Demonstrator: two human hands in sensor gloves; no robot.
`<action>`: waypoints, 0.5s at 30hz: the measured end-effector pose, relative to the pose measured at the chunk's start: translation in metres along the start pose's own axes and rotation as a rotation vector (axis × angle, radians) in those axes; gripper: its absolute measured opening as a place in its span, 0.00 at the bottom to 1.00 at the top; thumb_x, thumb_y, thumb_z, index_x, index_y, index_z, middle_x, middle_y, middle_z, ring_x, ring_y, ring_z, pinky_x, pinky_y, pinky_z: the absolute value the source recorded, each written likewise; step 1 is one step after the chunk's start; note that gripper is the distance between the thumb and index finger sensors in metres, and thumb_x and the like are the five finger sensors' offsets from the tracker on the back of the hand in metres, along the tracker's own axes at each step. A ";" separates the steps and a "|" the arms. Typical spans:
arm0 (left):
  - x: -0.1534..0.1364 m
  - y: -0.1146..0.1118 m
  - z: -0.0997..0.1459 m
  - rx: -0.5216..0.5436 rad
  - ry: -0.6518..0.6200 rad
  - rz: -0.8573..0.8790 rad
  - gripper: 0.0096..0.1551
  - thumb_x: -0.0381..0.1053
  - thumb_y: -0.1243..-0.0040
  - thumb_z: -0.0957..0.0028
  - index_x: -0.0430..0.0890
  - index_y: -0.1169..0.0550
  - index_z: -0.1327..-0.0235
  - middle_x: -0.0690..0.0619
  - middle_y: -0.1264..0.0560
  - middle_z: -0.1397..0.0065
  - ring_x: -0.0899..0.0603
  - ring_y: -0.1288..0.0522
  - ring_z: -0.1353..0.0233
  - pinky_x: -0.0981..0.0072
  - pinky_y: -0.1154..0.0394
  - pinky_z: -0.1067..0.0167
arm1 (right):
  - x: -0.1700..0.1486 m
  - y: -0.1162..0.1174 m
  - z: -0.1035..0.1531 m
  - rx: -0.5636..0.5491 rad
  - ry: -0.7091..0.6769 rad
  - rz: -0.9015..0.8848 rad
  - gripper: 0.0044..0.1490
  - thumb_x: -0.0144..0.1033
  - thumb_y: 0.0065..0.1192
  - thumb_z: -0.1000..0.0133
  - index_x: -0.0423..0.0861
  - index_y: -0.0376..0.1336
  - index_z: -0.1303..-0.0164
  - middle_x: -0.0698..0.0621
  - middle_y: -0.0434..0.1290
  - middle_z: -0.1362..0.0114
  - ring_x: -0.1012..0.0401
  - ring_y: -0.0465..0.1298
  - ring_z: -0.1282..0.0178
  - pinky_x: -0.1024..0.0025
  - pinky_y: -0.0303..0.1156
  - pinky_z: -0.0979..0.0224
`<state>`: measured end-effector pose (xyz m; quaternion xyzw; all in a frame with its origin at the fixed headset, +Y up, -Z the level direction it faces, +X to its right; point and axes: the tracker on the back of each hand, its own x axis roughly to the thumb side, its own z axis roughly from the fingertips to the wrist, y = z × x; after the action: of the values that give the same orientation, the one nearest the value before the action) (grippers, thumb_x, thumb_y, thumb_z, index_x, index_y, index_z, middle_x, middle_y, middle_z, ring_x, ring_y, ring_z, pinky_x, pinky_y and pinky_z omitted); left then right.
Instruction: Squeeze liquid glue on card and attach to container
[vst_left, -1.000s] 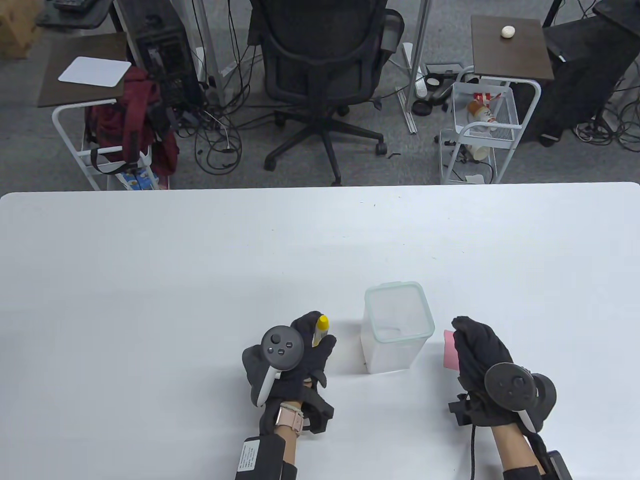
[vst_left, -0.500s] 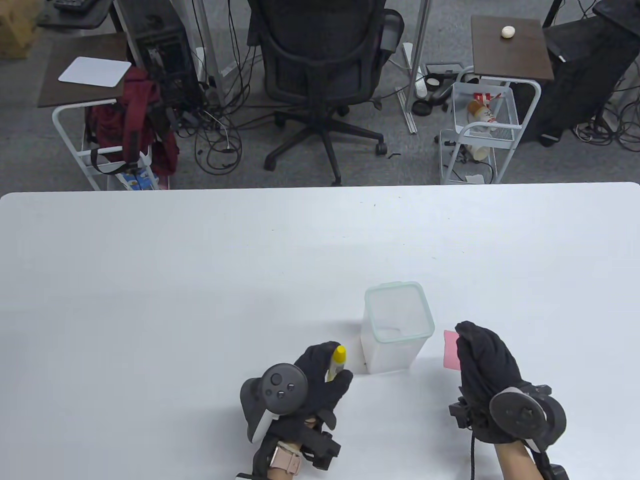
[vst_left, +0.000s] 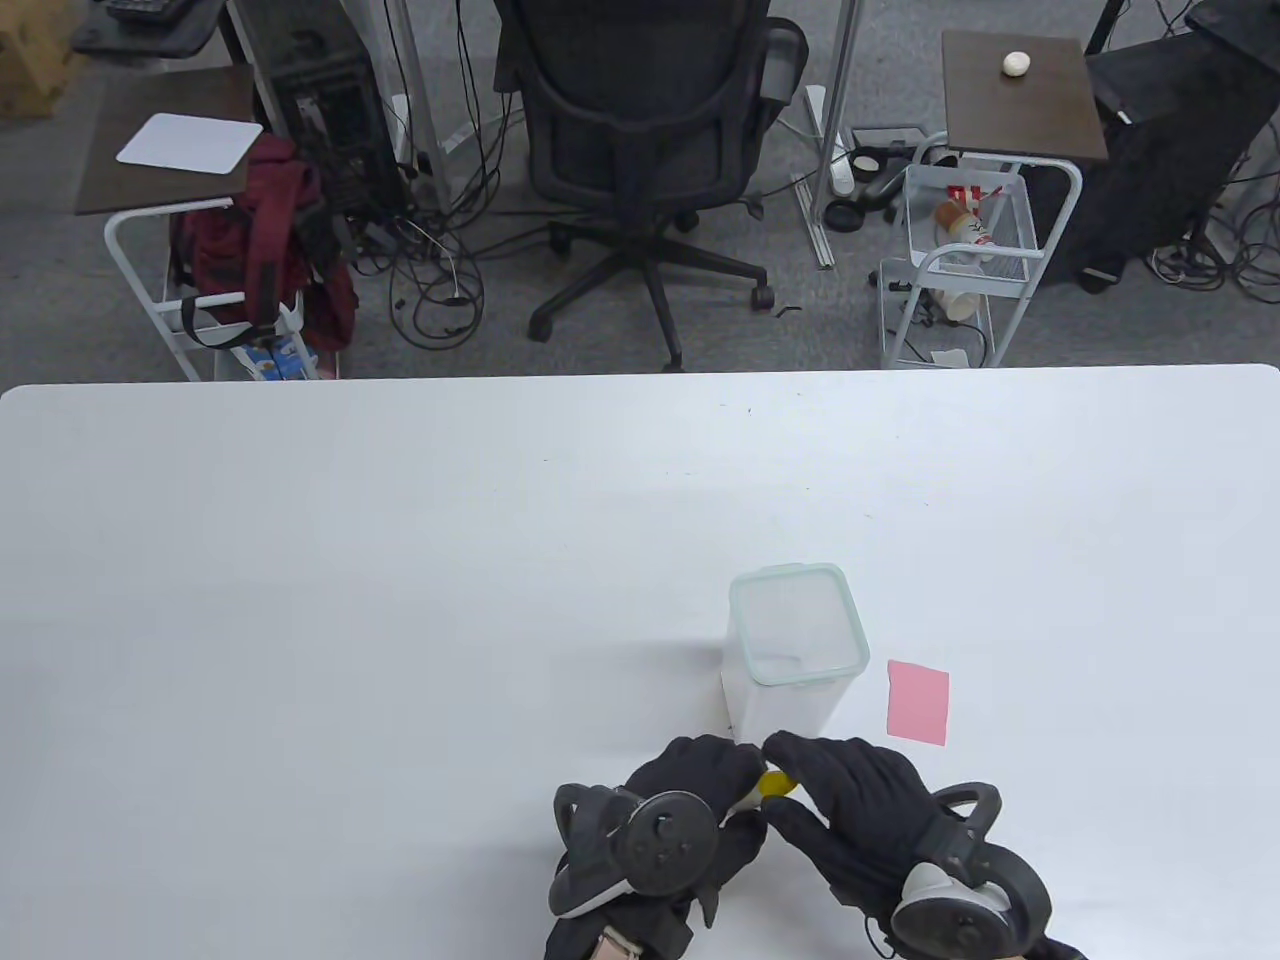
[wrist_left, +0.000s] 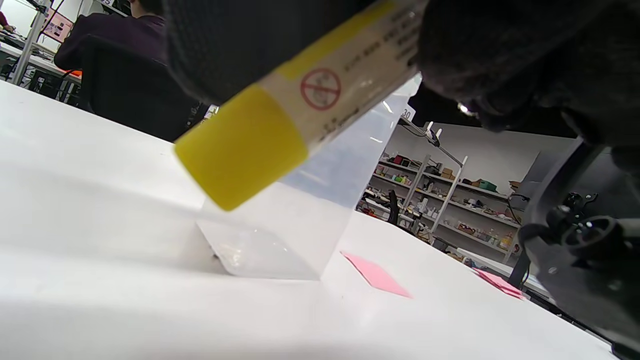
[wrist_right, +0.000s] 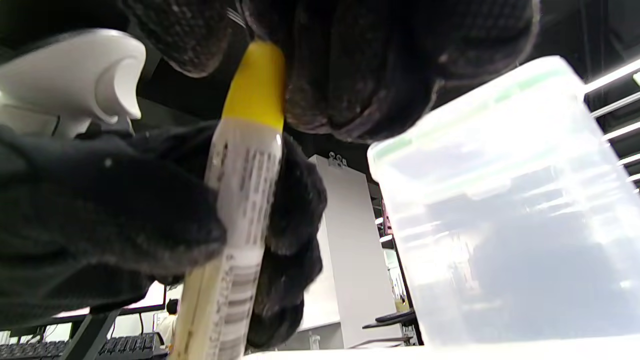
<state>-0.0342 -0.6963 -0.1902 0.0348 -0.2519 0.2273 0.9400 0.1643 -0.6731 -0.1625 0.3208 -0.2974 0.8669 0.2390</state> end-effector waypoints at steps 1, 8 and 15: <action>-0.001 -0.001 -0.001 -0.010 0.001 0.011 0.33 0.64 0.34 0.58 0.56 0.25 0.39 0.55 0.20 0.39 0.44 0.18 0.40 0.56 0.19 0.40 | -0.002 0.000 0.000 0.015 0.003 -0.005 0.28 0.51 0.55 0.36 0.46 0.65 0.32 0.51 0.79 0.45 0.58 0.82 0.60 0.65 0.80 0.56; -0.011 -0.004 -0.003 -0.029 0.005 0.095 0.33 0.64 0.31 0.59 0.57 0.26 0.39 0.56 0.21 0.40 0.46 0.18 0.40 0.59 0.17 0.40 | -0.019 -0.001 -0.001 0.105 0.041 -0.189 0.25 0.43 0.57 0.37 0.46 0.65 0.33 0.48 0.78 0.41 0.54 0.82 0.54 0.63 0.80 0.51; -0.021 -0.009 -0.007 -0.107 -0.021 0.294 0.35 0.62 0.30 0.59 0.55 0.25 0.38 0.54 0.20 0.40 0.45 0.17 0.42 0.59 0.17 0.42 | -0.034 -0.006 0.003 0.157 0.010 -0.318 0.23 0.36 0.61 0.39 0.50 0.64 0.33 0.47 0.74 0.30 0.49 0.81 0.42 0.59 0.80 0.39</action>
<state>-0.0434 -0.7118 -0.2060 -0.0501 -0.2759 0.3483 0.8945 0.1921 -0.6787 -0.1823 0.3771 -0.1729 0.8404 0.3488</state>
